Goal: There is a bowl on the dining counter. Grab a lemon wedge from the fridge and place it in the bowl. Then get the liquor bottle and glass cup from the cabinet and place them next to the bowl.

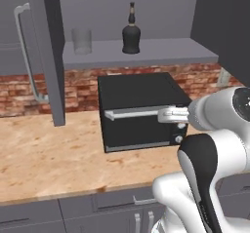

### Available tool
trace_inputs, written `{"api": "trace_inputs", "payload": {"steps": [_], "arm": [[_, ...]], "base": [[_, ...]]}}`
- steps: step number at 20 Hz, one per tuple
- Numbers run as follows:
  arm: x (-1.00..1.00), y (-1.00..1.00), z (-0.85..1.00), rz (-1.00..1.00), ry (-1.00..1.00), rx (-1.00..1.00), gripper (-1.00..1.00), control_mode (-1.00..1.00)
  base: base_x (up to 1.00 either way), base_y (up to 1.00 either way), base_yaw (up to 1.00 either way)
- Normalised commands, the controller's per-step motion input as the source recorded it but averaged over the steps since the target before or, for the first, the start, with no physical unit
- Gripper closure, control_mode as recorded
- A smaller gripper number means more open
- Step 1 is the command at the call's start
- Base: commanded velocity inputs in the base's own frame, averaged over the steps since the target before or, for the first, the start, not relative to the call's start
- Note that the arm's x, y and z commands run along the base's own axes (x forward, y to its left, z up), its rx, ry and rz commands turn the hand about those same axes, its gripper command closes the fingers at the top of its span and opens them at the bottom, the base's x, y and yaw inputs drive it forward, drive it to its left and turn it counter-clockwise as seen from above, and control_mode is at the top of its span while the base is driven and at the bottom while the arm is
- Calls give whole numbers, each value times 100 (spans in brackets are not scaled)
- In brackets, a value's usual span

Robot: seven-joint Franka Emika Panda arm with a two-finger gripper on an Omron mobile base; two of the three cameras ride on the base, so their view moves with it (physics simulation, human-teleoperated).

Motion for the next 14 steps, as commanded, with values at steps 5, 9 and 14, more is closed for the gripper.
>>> {"api": "trace_inputs", "payload": {"steps": [5,9,14], "arm": [[0,0,0,0,0,0,-100,100],[0,0,0,0,0,0,-100,100],[0,0,0,0,0,0,-100,100]], "base": [[30,30,6],[55,35,0],[83,34,0]]}}
